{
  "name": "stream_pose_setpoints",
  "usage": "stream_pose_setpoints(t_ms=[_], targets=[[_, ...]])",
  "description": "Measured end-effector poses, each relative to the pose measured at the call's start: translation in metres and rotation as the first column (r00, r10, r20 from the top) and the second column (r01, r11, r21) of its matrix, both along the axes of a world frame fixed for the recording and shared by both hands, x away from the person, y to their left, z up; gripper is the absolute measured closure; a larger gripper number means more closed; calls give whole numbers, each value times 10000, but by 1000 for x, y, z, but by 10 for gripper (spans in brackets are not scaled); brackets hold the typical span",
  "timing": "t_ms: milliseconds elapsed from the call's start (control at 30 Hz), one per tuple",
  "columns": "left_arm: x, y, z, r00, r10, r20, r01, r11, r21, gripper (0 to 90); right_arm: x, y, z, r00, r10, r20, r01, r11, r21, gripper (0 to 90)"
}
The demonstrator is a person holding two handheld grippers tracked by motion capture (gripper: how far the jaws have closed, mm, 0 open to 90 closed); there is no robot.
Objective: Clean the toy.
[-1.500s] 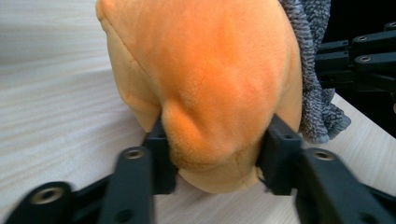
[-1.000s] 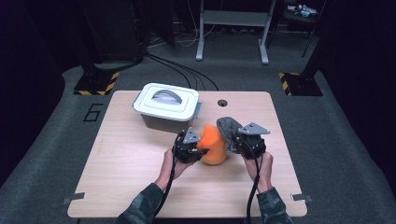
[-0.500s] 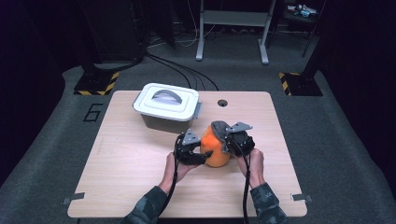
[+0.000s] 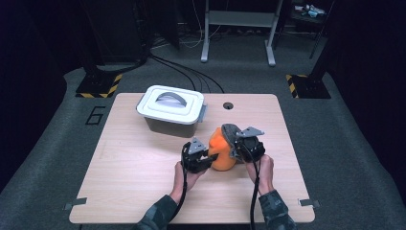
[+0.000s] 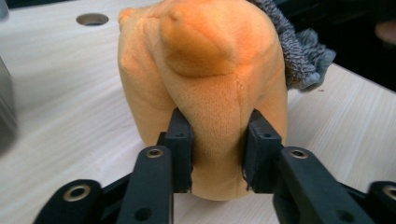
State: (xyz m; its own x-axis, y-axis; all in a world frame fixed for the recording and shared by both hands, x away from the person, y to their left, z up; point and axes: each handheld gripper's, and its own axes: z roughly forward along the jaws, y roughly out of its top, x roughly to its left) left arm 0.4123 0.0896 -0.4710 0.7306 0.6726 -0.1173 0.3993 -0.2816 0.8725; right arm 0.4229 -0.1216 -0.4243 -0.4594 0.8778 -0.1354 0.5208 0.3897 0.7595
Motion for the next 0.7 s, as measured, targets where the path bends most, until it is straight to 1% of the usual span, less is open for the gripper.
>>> stream_pose_setpoints(t_ms=[67, 100, 133, 167, 200, 267, 300, 367, 400, 433, 467, 533, 567, 600, 633, 667, 700], targets=[[1, 4, 9, 9994, -327, 138, 321, 9984, 463, 700, -3, -3, 7, 9999, 58, 110, -60, 9998, 180, 829], [2, 5, 15, 9987, -465, 198, 448, 9959, 788, 701, -4, -3, 11, 9999, 51, 144, -54, 9997, 252, 829], [2, 7, 20, 9979, -573, 299, 537, 9925, 1097, 702, -6, -4, 15, 9995, 161, 260, -171, 9992, 361, 829], [3, 8, 26, 9966, -789, 242, 744, 9859, 1496, 702, -8, -4, 19, 9991, 288, 314, -303, 9983, 495, 828], [3, 10, 30, 9955, -916, 257, 860, 9819, 1690, 702, -10, -2, 24, 9984, 412, 375, -431, 9977, 517, 828], [6, 12, 36, 9929, -1190, 24, 1161, 9726, 2016, 701, -14, 4, 32, 9954, 722, 623, -766, 9945, 708, 828], [6, 12, 38, 9917, -1284, -82, 1274, 9712, 2013, 701, -17, 8, 36, 9941, 849, 668, -898, 9931, 748, 828], [7, 9, 35, 9878, -1556, -70, 1535, 9651, 2121, 700, -19, 18, 39, 9900, 1244, 666, -1297, 9881, 825, 827], [5, 5, 30, 9872, -1593, -69, 1568, 9624, 2219, 700, -19, 22, 39, 9892, 1331, 617, -1372, 9882, 686, 826], [5, 4, 27, 9865, -1638, 31, 1587, 9601, 2303, 701, -18, 28, 36, 9886, 1413, 511, -1429, 9893, 302, 827], [4, 3, 25, 9865, -1633, 121, 1565, 9620, 2236, 701, -15, 30, 31, 9897, 1349, 477, -1355, 9907, 106, 829], [3, 2, 23, 9862, -1657, 12, 1615, 9628, 2166, 702, -10, 28, 24, 9941, 1057, 234, -1057, 9944, 12, 832], [3, 1, 21, 9852, -1710, 102, 1646, 9613, 2210, 702, -7, 24, 21, 9941, 1068, 167, -1067, 9943, -35, 833], [2, 1, 21, 9842, -1770, 86, 1708, 9605, 2198, 703, -4, 21, 17, 9974, 715, -12, -714, 9974, 84, 834], [2, 0, 20, 9848, -1729, 141, 1658, 9619, 2172, 703, 1, 16, 11, 9987, 501, -107, -502, 9986, -134, 834], [1, -1, 19, 9845, -1740, 201, 1655, 9616, 2189, 702, 4, 12, 6, 9991, 320, -265, -323, 9994, -113, 835], [0, -2, 18, 9841, -1764, 196, 1681, 9620, 2153, 702, 10, 5, -3, 9984, 170, -548, -169, 9999, 22, 835]])
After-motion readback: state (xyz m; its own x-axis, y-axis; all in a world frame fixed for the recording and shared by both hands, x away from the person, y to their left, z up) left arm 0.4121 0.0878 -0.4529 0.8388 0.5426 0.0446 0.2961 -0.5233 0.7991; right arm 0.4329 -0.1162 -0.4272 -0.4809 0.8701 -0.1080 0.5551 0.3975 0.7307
